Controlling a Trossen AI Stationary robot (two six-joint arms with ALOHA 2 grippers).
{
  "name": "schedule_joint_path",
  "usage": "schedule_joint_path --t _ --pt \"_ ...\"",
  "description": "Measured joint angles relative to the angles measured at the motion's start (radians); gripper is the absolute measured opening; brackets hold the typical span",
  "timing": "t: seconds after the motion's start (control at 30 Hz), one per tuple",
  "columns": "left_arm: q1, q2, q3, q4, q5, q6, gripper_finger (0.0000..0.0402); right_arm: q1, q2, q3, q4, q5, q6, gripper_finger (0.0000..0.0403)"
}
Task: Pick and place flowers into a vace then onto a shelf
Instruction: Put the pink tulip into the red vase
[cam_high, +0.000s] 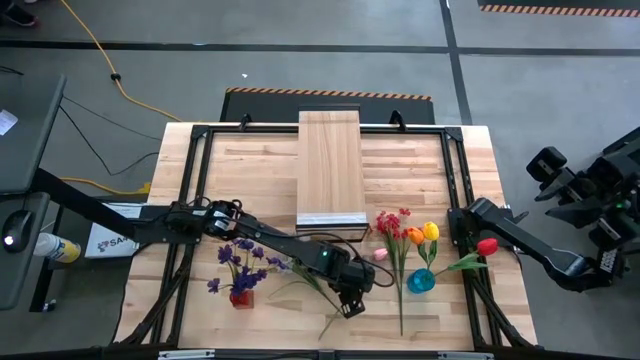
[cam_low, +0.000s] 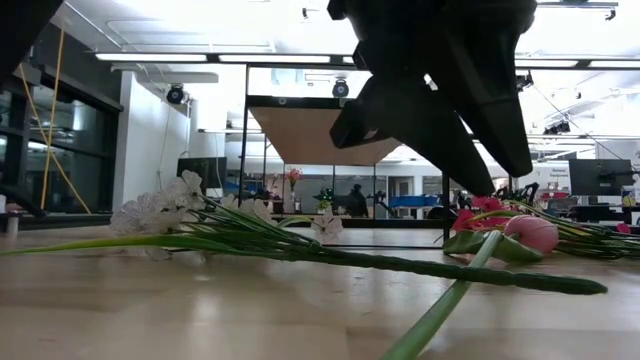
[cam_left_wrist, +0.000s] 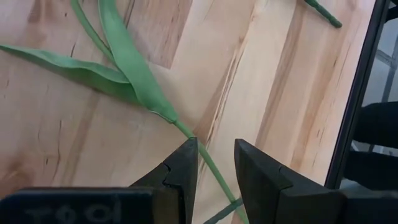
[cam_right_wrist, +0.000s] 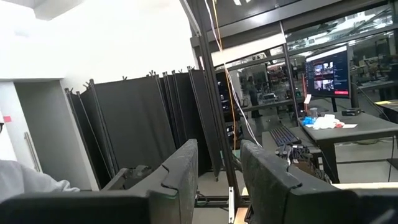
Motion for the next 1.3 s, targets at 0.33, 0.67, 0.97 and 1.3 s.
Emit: schedule_joint_path --t 0.33,0.67,0.97,1.3 --pt "-0.006 0.035 0.003 0.005 0.03 0.006 0.0138 0.0 0.0 0.0 0.0 0.001 0.001 0.0114" --pt "-0.007 0.063 -0.001 0.005 0.035 0.001 0.0138 0.0 0.0 0.0 0.0 0.029 -0.002 0.0114" --pt "-0.007 0.063 0.0 -0.006 -0.002 -0.002 0.0138 0.0 0.0 0.0 -0.001 0.047 -0.021 0.0114" --pt "-0.007 0.077 0.001 -0.021 -0.027 -0.011 0.0138 0.0 0.0 0.0 -0.002 0.047 -0.021 0.0114"
